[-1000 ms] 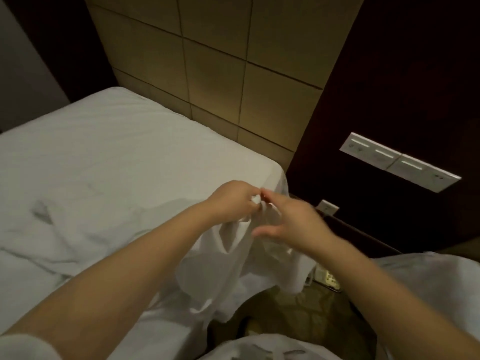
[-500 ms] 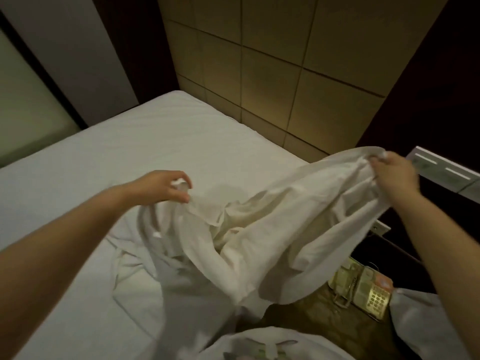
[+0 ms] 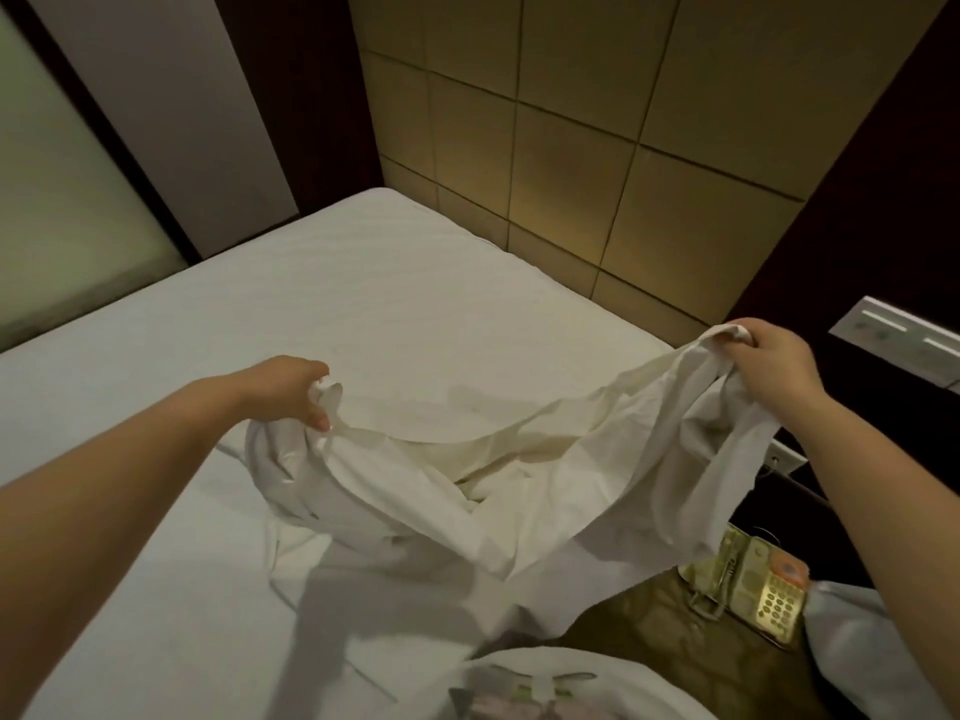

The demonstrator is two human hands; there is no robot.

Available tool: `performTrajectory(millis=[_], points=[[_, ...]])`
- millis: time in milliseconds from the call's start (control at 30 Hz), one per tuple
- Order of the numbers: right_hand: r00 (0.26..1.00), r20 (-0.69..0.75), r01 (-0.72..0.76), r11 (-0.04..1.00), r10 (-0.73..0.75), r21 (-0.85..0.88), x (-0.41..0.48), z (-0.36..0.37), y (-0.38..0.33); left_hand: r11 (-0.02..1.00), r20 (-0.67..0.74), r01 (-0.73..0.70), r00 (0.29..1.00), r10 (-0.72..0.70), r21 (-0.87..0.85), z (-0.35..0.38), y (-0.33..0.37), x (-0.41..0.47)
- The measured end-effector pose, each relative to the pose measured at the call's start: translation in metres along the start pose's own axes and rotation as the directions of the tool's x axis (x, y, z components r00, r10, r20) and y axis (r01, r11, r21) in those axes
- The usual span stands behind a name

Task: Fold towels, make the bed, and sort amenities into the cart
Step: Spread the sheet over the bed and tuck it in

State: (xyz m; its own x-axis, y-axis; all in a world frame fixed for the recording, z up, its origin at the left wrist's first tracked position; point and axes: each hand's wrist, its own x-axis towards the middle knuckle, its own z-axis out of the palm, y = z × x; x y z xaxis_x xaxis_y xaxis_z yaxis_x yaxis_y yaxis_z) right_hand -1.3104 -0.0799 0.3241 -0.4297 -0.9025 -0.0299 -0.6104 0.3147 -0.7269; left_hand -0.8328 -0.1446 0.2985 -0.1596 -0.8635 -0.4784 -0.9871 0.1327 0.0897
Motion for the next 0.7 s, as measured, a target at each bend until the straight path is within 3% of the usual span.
performTrajectory(millis=[67,133,200,267,300,433,467,533,567,633,700], points=[[0.999,-0.043,0.002,0.997,0.001,0.074,-0.005,0.001,-0.007,1.000,-0.089,-0.023,0.996,0.022,-0.012,-0.003,0.001,-0.001],[0.994,-0.112,0.027,0.986,-0.009,0.162,-0.007,-0.004,-0.021,0.980,-0.301,-0.078,0.953,0.020,-0.181,-0.021,0.004,-0.007],[0.967,-0.250,0.094,0.972,-0.039,0.214,-0.004,-0.019,-0.042,0.897,-0.519,-0.140,0.848,-0.111,-0.420,-0.061,0.005,-0.016],[0.925,-0.371,0.180,0.955,-0.082,0.238,-0.001,-0.040,-0.069,0.790,-0.636,-0.233,0.734,-0.239,-0.566,-0.103,0.005,-0.027],[0.918,-0.381,0.211,0.948,-0.108,0.238,0.001,-0.048,-0.083,0.759,-0.651,-0.258,0.709,-0.272,-0.598,-0.119,0.006,-0.030],[0.963,-0.179,0.218,0.972,-0.200,0.084,0.000,-0.053,-0.127,0.755,-0.630,-0.266,0.738,-0.240,-0.599,-0.145,0.035,-0.039],[0.949,-0.241,0.235,0.966,-0.203,0.110,-0.001,-0.055,-0.132,0.700,-0.636,-0.296,0.715,-0.289,-0.650,-0.151,0.040,-0.045],[0.868,-0.485,0.268,0.925,-0.109,0.270,-0.003,-0.067,-0.138,0.489,-0.621,-0.402,0.633,-0.463,-0.774,-0.169,0.036,-0.058],[0.835,-0.547,0.267,0.915,-0.064,0.301,-0.003,-0.073,-0.137,0.443,-0.609,-0.423,0.615,-0.500,-0.790,-0.174,0.029,-0.062],[0.898,-0.431,0.175,0.971,-0.089,0.163,-0.005,-0.074,-0.131,0.540,-0.596,-0.338,0.682,-0.424,-0.771,-0.168,0.018,-0.069],[0.939,-0.330,0.137,0.984,-0.094,0.110,-0.010,-0.067,-0.118,0.615,-0.578,-0.249,0.699,-0.421,-0.749,-0.155,0.009,-0.071]])
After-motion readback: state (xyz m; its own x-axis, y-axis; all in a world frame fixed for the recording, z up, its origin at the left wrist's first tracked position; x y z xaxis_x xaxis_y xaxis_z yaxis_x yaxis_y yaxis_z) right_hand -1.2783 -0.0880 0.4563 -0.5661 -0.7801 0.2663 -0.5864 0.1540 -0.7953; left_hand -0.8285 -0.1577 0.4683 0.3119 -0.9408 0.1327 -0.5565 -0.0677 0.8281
